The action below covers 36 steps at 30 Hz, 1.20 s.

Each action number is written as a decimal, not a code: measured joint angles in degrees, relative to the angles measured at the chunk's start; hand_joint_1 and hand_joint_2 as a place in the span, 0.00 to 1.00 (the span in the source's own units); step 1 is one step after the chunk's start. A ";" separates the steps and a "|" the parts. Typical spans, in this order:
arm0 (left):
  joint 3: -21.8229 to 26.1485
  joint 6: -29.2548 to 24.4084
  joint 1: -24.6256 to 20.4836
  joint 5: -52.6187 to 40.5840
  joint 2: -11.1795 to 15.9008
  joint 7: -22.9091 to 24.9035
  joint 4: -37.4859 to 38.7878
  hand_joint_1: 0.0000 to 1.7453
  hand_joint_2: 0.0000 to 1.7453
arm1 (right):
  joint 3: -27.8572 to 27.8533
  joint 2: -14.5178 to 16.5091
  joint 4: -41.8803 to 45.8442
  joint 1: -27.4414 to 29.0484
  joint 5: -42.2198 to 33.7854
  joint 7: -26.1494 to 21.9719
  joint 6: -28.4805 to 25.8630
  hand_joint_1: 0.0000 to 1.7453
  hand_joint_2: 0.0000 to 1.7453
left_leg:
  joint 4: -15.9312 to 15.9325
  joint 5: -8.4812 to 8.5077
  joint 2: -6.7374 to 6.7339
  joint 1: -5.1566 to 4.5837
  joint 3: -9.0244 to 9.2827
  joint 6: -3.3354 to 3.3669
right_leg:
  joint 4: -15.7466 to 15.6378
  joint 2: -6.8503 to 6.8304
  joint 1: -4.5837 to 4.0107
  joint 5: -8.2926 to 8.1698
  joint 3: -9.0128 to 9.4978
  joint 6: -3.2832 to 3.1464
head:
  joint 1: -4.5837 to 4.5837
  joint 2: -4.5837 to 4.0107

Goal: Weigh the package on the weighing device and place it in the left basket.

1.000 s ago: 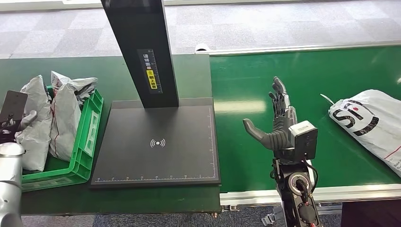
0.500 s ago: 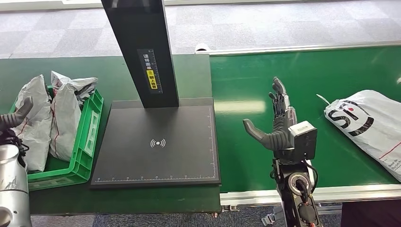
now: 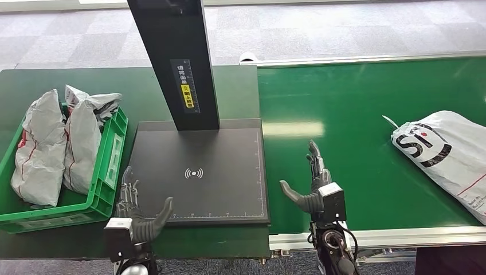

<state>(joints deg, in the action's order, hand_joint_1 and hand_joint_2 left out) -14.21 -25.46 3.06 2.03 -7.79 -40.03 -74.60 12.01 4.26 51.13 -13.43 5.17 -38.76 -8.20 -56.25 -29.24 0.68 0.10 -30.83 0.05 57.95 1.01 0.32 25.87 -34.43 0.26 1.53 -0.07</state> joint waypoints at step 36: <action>-8.56 5.33 -0.47 0.62 -1.52 -0.08 2.40 0.00 1.00 | -9.00 -1.22 -5.88 2.76 0.91 1.05 -1.14 0.00 1.00 | 0.00 0.02 -0.04 0.02 0.03 -0.01 | 0.01 0.02 -0.02 0.00 0.01 -0.01 | 0.01 0.00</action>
<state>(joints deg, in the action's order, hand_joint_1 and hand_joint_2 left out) -22.78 -20.14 2.59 2.65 -9.32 -40.11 -72.19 3.02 3.04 45.25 -10.67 6.08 -37.71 -9.33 -56.25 -29.23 0.65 0.12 -30.79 0.04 57.95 1.04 0.30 25.86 -34.42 0.25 1.54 -0.07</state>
